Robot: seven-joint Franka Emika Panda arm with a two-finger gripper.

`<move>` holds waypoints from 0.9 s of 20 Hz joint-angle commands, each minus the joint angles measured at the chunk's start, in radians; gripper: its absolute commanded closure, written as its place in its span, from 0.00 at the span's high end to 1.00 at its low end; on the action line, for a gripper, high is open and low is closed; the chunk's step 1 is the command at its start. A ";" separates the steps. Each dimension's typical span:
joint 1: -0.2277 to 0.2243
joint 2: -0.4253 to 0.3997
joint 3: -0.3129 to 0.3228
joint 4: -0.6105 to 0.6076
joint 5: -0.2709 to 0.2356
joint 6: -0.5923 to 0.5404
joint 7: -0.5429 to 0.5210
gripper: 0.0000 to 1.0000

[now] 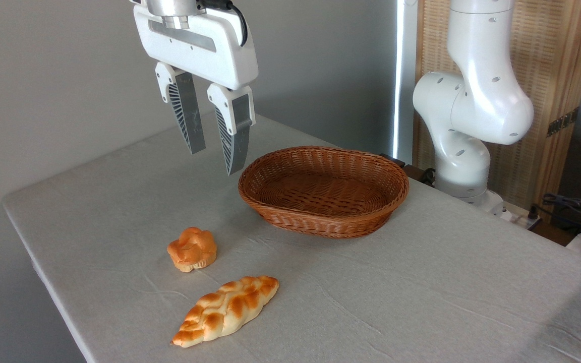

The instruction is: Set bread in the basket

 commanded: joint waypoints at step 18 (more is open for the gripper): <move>0.002 0.000 0.009 -0.042 -0.010 0.063 0.018 1.00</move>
